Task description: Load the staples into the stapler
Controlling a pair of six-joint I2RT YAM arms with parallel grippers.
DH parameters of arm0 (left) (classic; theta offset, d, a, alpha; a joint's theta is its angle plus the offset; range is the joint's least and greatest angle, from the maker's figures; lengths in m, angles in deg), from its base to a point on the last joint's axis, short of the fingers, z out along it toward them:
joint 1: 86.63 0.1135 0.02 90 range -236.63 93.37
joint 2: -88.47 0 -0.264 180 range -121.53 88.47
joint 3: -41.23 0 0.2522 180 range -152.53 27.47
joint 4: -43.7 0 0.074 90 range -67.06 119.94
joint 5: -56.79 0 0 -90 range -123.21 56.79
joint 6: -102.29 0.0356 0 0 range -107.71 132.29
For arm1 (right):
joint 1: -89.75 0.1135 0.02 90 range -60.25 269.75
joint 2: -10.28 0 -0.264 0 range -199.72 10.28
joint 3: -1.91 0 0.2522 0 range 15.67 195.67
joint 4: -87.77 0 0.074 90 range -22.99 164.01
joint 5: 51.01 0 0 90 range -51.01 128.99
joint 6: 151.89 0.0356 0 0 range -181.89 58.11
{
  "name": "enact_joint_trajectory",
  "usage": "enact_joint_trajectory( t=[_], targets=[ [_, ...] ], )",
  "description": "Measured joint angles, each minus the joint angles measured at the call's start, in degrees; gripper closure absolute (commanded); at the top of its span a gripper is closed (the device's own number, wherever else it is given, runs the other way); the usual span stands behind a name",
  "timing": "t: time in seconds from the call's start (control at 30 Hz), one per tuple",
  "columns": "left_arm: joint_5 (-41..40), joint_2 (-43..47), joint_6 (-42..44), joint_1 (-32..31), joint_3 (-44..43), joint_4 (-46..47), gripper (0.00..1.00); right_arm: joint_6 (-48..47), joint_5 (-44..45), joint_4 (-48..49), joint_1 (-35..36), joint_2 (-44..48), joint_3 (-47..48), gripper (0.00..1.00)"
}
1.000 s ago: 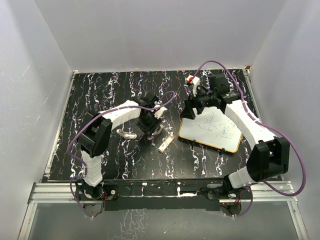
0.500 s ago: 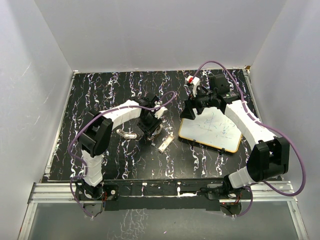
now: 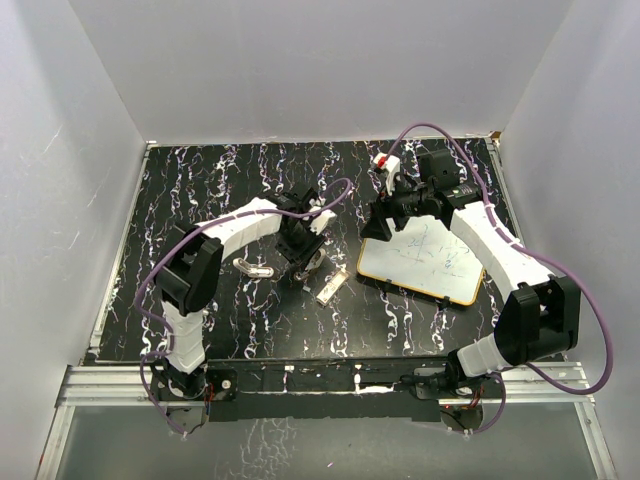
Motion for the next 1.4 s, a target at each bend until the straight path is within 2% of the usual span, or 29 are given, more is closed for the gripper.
enact_joint_trajectory(
  t=[0.17, 0.3, 0.47, 0.63, 0.77, 0.97, 1.17, 1.4],
  targets=[
    [0.3, 2.1, 0.1, 0.0, 0.0, 0.0, 0.58, -1.3, 0.4, -0.6, 0.2, 0.0, 0.2, 0.30],
    [0.4, 7.3, 0.7, 0.5, 2.0, 1.2, 0.57, -2.9, 2.3, -1.0, 2.6, 0.0, 0.3, 0.30],
    [1.2, 16.8, 1.6, 4.2, 5.2, 2.9, 0.56, -4.9, 5.7, 0.2, 11.9, 0.2, -0.1, 0.32],
    [1.5, 24.5, 1.7, 12.2, 6.6, 4.6, 0.52, -5.8, 8.5, 3.6, 22.2, 0.2, -4.1, 0.33],
    [1.2, 27.8, 1.5, 17.9, 6.8, 5.1, 0.45, -5.4, 11.3, 7.3, 28.1, -1.6, -7.3, 0.33],
    [0.6, 30.1, 0.4, 23.2, 8.1, 5.7, 0.35, -2.6, 17.4, 14.0, 34.3, -9.1, -8.5, 0.35],
    [-1.8, 30.8, -0.4, 25.9, 8.3, 5.9, 0.15, 1.2, 24.4, 17.6, 37.3, -16.2, -8.3, 0.36],
    [-2.9, 33.5, -1.5, 27.5, 8.3, 6.0, 0.11, 3.2, 29.7, 18.5, 37.5, -18.2, -7.5, 0.36]
  ],
)
